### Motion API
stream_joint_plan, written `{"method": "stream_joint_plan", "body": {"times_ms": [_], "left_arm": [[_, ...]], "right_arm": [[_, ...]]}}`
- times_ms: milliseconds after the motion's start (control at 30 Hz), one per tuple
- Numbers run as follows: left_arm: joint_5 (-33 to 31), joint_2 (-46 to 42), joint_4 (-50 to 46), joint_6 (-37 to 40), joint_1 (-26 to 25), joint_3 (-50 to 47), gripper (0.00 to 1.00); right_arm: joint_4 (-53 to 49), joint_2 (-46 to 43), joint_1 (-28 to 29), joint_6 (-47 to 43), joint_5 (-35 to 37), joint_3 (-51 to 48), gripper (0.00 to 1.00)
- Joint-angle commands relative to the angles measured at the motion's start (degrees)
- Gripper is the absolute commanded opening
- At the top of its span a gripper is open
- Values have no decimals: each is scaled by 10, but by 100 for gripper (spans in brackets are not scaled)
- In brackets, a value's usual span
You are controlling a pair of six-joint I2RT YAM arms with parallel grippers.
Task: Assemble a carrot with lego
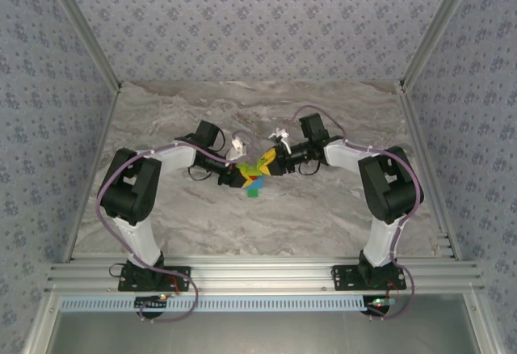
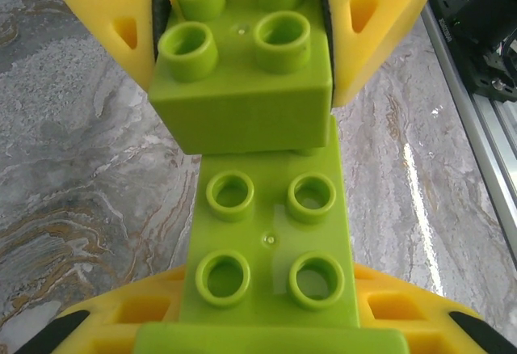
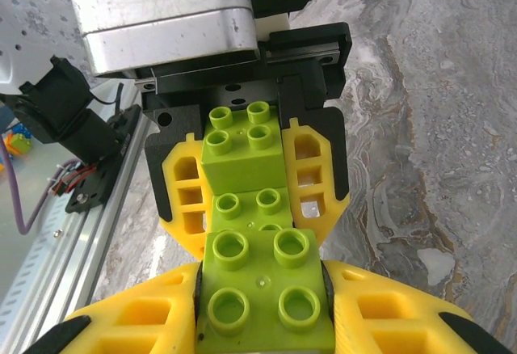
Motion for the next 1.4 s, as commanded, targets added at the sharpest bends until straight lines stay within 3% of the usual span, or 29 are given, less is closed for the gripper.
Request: {"method": "stream_joint_plan", "body": {"times_ms": [0,1367], "left_arm": [[42,-2,-1,15,10,10,27],[53,11,2,-4,18,22,22]], "right_arm": [[-9,7,-5,7,-23,-11,20],[-15,6,14,13,19,-29,19]]}}
